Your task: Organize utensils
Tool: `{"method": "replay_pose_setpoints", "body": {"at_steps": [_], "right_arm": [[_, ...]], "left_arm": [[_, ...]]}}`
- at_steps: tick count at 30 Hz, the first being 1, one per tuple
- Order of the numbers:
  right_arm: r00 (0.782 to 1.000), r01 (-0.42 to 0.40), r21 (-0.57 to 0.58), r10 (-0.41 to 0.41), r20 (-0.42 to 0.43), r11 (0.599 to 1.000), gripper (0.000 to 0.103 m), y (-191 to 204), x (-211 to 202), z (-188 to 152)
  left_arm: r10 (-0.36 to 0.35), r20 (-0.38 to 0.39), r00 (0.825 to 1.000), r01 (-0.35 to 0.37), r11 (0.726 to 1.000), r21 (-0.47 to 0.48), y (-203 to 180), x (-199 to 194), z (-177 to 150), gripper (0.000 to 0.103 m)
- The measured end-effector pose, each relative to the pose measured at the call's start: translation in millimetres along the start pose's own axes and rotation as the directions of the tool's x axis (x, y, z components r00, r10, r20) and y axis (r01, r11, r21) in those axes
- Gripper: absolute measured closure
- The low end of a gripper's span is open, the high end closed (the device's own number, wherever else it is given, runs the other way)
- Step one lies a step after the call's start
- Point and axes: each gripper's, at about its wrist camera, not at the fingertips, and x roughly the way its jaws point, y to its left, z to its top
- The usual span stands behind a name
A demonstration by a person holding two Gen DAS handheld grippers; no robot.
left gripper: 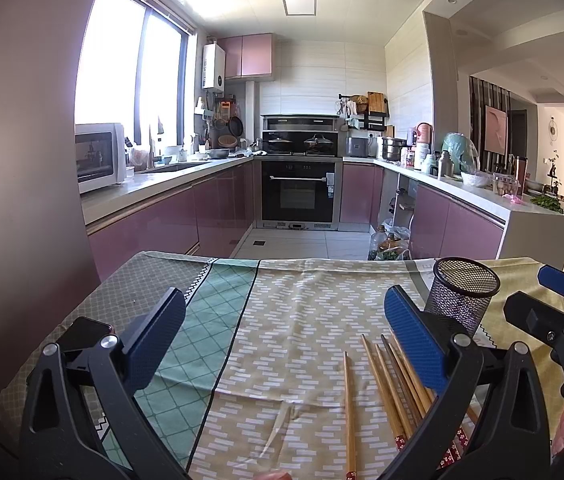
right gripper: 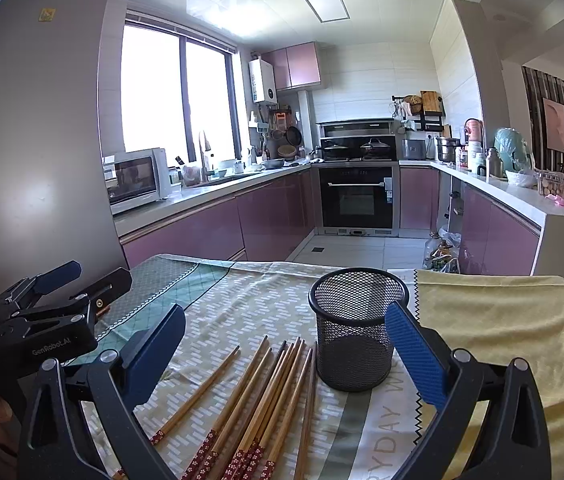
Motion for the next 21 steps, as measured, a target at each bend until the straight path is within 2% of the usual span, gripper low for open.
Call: {"method": "replay_pose_setpoints", "body": {"at_steps": [10, 21], "right_arm": [[1.0, -0.001, 0.002, 0.001, 0.008, 1.0, 0.006, -0.6, 2.7, 0.8], [0.999, 0.02, -0.016, -0.019, 0.048, 1.0, 0.006, 1.7, 0.6, -2.3]], "left_arm": [[-0.006, 0.004, 1.0, 0.006, 1.0, 0.001, -4.1, -2.1, 2.3, 0.005], [-0.008, 0.045, 0.999, 0.008, 1.0, -0.003, -3.6, -1.3, 5.2, 0.005]]}}
